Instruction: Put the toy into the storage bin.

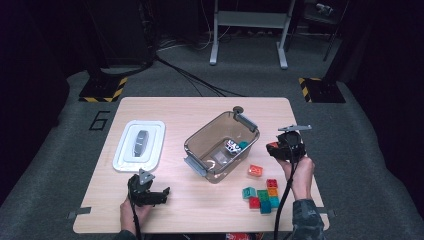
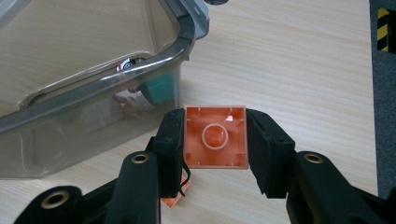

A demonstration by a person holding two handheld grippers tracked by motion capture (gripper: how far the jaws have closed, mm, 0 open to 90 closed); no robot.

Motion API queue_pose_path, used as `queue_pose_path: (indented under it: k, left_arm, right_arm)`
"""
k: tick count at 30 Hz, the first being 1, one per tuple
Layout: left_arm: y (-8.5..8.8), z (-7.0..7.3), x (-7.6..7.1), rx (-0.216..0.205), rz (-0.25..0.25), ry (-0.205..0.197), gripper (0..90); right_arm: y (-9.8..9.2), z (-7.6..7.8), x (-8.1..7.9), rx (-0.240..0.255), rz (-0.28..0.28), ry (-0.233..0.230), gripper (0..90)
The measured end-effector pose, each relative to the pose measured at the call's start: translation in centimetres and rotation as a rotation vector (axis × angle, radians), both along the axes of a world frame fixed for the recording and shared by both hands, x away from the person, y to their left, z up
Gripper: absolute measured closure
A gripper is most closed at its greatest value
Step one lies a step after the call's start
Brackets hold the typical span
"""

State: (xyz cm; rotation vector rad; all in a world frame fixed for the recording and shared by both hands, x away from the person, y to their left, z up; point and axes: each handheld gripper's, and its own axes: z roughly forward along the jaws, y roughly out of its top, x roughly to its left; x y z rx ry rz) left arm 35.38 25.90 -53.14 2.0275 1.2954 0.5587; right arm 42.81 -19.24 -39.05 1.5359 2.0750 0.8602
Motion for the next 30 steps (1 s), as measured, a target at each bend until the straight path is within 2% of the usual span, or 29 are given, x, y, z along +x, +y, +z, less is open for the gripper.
queue_pose_path:
  k: [19,30]
  left_arm:
    - [0.0,0.0,0.0,0.002,0.001,0.002,3.2]
    - [0.0,0.0,0.0,0.002,0.001,0.003,3.2]
  right_arm:
    - [1.6,2.2,0.8,-0.015,0.046,-0.042,59.0]
    - [3.5,3.3,1.5,-0.017,0.089,-0.055,59.0]
